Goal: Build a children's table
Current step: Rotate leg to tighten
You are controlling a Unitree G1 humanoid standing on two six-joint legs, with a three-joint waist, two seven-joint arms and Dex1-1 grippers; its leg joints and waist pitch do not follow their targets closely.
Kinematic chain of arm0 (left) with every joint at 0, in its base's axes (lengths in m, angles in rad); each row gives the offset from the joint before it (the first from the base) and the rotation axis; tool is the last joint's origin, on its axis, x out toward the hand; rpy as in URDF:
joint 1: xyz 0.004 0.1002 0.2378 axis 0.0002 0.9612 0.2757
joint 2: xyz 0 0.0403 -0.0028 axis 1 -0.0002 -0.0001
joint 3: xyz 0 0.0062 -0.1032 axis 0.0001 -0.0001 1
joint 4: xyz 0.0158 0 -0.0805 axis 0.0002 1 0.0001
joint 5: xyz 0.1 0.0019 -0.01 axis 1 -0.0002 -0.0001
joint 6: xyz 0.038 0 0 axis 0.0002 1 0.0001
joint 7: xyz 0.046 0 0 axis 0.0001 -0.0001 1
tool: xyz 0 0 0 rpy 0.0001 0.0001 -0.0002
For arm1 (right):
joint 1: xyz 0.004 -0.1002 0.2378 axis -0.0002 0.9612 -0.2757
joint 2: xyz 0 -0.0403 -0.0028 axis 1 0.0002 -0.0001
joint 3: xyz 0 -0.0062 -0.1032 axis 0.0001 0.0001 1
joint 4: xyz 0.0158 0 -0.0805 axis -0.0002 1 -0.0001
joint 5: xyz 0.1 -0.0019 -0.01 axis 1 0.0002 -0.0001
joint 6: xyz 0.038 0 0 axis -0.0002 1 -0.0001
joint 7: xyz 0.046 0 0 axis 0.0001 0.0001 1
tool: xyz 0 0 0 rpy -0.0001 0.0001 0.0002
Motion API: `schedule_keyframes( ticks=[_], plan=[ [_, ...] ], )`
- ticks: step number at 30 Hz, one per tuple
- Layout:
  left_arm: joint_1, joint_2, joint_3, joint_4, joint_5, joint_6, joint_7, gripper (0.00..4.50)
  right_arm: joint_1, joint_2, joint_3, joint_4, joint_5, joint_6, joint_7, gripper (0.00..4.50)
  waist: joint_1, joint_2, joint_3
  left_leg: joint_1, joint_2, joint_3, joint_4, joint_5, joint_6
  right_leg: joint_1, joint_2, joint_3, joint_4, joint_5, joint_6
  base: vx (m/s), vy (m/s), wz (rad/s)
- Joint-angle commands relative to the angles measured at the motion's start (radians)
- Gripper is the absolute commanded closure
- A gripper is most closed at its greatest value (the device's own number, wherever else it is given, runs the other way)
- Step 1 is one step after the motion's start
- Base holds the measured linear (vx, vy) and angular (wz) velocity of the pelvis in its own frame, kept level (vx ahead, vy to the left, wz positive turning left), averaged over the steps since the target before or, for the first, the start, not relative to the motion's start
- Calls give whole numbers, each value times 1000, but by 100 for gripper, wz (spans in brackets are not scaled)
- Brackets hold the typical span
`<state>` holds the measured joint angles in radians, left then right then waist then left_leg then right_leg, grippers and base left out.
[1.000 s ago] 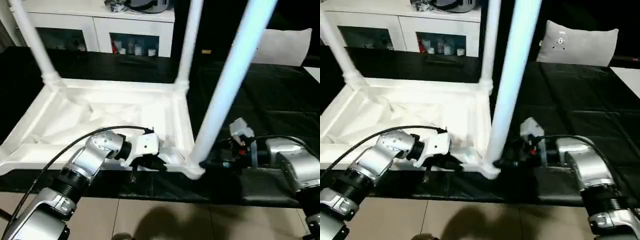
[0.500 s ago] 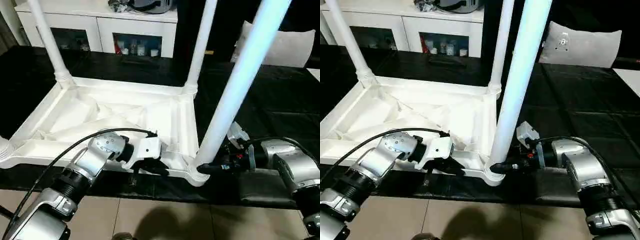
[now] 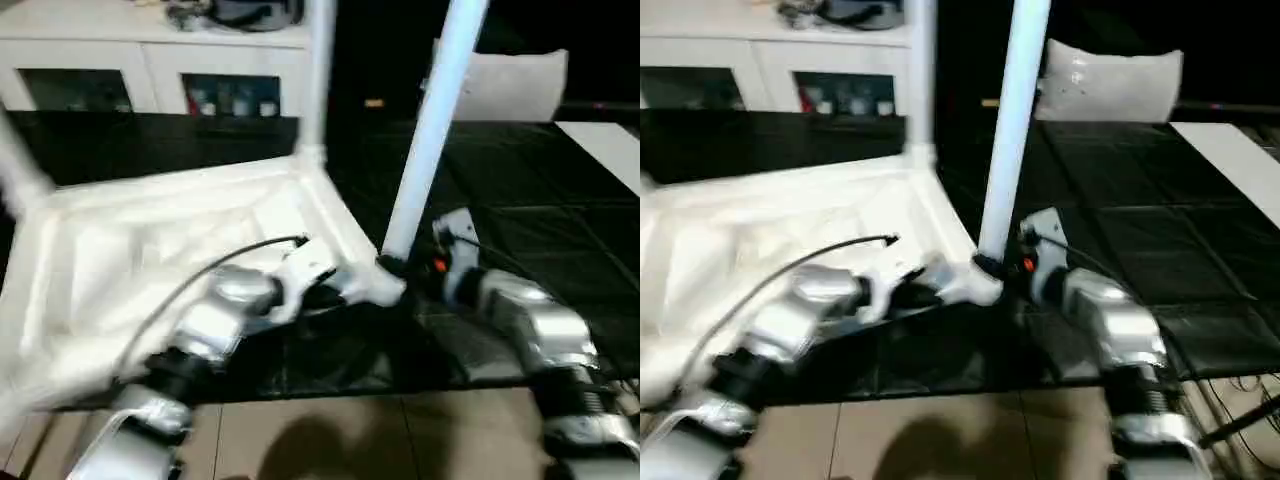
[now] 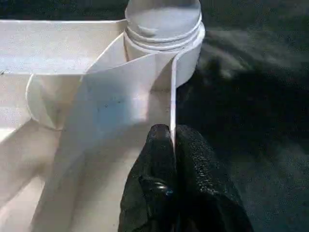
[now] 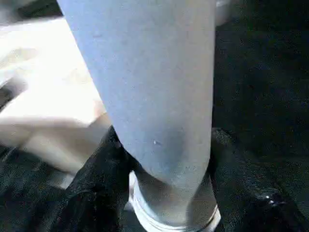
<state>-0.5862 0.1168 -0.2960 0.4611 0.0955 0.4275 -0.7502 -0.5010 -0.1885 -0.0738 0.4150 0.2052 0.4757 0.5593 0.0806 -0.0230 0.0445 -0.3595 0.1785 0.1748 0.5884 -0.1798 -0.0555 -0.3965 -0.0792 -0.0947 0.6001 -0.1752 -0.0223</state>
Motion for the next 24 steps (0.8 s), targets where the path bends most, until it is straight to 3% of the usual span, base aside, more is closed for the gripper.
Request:
schedule_keyframes(
  ticks=[1, 3, 4, 11, 16, 19, 24],
  plan=[
    [-38, -68, -5, 8, 4, 14, 92, 450, -2, 65, -5, 65, -5, 34, -143, 246, 8, -4, -56, 5, 46, -23, -73, -239, 0, 42, -86, 53, -98, -412, -118, 0, 0, 0],
    [-49, -97, 11, 25, 6, 18, 145, 450, -1, 85, -1, 65, -19, 25, -174, 246, 13, -5, -58, 6, 47, -20, -73, -217, 14, 42, -83, 55, -96, -360, -122, 0, 0, 0],
    [-49, -110, 12, 22, 1, 14, 149, 450, 1, 95, 6, 62, -28, 0, -177, 193, 15, -3, -58, 5, 48, -20, -73, -209, 17, 44, -84, 55, -94, -343, -125, 0, 0, 0],
    [-30, -81, -15, -13, 7, -11, 89, 450, 18, 73, -14, 21, -4, -62, -118, 137, 19, -1, -60, 2, 52, -19, -76, -184, 39, 52, -82, 55, -85, -249, -151, 0, 0, 0],
    [-27, -26, -42, -2, 16, -85, 32, 450, 32, -23, -13, 16, 5, -115, 4, 84, 24, -4, -63, -3, 50, -17, -71, -161, 60, 56, -83, 54, -81, -217, -158, 0, 0, 0],
    [-23, 23, -61, 9, 25, -132, -31, 450, 37, -105, -11, 17, 12, -159, 124, 84, 28, -4, -65, -4, 51, -15, -66, -128, 74, 56, -82, 55, -75, -168, -170, 0, 0, 0],
    [-16, 105, -102, 22, 24, -224, -163, 450, 62, -233, 21, -12, 40, -192, 369, 51, 38, -4, -61, -1, 53, -14, -66, -156, 86, 54, -83, 53, -81, -219, -166, 0, 0, 0]
  ],
)
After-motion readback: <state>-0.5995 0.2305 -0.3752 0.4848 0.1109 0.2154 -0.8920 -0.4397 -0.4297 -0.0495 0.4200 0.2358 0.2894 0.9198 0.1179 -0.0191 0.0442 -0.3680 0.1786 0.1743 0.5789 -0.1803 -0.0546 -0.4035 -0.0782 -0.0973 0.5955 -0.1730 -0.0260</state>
